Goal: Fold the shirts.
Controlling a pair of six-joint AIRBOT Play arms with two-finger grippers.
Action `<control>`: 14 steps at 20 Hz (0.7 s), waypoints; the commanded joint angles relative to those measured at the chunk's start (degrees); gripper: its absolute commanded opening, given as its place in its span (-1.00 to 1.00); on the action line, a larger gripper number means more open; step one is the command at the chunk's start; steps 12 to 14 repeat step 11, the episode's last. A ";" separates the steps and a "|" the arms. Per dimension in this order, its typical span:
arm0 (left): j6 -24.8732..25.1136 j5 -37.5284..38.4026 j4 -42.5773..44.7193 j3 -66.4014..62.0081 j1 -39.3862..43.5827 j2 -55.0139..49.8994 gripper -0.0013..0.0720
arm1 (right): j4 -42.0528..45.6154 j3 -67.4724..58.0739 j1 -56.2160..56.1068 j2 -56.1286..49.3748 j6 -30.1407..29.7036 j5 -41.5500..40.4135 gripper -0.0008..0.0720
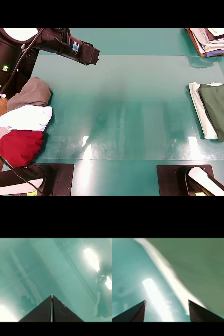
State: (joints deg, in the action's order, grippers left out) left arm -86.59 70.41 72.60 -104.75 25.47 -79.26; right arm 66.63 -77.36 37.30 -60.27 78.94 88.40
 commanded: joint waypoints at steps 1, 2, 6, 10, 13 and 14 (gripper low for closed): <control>-0.02 -1.40 0.00 0.00 0.02 -0.02 -0.87 | -7.06 0.15 -10.62 0.59 0.15 0.28 0.64; -0.02 -2.03 0.00 0.00 0.02 -0.02 -0.87 | -6.91 0.15 -14.60 0.59 0.13 0.04 0.49; -0.02 -4.33 0.00 0.00 0.02 -0.02 -0.87 | -6.47 0.15 -29.11 0.59 -0.66 -1.75 -0.92; -0.02 -5.46 -0.02 0.00 0.02 -0.02 -0.87 | -6.49 0.15 -37.35 0.59 -1.09 -4.22 -0.92; -0.02 -5.46 -0.02 0.00 0.02 -0.02 -0.87 | -6.49 0.15 -38.34 0.59 -1.07 -4.26 -0.92; -0.02 -5.46 -0.02 0.00 0.02 -0.02 -0.87 | -6.49 0.15 -38.34 0.59 -1.07 -4.26 -0.92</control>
